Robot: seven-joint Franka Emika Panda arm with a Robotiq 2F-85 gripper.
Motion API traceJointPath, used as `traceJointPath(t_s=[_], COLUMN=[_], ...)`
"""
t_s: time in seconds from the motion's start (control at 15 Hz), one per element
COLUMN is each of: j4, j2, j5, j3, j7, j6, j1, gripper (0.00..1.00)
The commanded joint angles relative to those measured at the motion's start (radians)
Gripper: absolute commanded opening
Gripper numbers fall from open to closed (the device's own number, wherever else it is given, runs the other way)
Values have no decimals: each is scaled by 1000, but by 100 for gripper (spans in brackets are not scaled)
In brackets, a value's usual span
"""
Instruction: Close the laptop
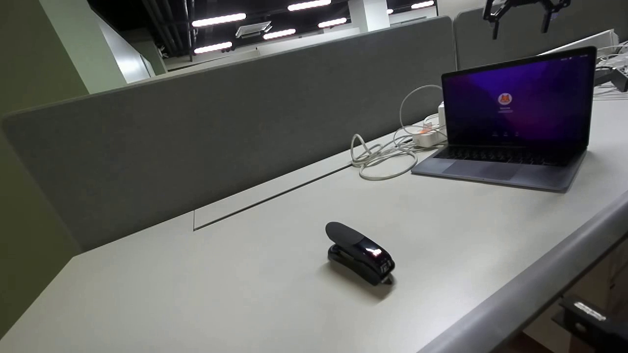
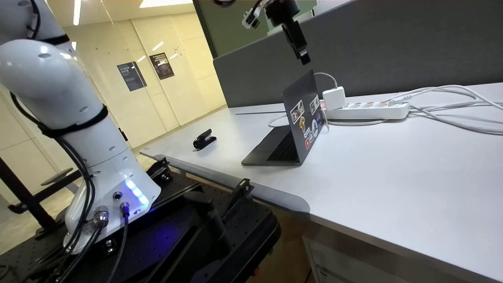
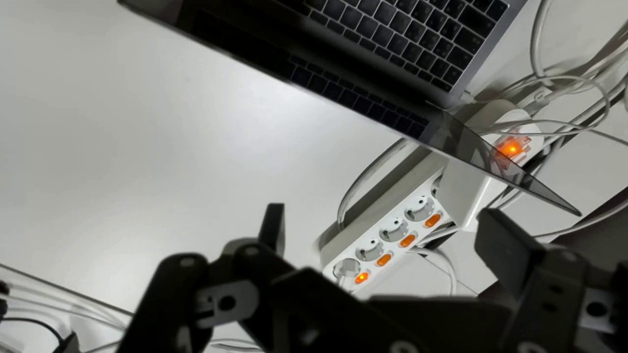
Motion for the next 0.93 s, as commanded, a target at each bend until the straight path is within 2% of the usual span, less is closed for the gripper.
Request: traceJointPath(t_s=[0.0, 0.2, 0.27, 0.6, 0.73, 0.8, 0.87], j4=[40, 36, 15, 17, 16, 21, 22], j2=[55, 65, 57, 55, 67, 72, 61], j5=[42, 90, 66, 98, 136, 130, 170], j3=[5, -5, 0, 0, 3, -1, 4], j7=[165, 249, 172, 208, 299, 345, 342], j6=[-11, -20, -2, -24, 18, -2, -55], j1=[1, -2, 0, -1, 6, 9, 7], gripper=[100, 100, 100, 100, 100, 100, 100])
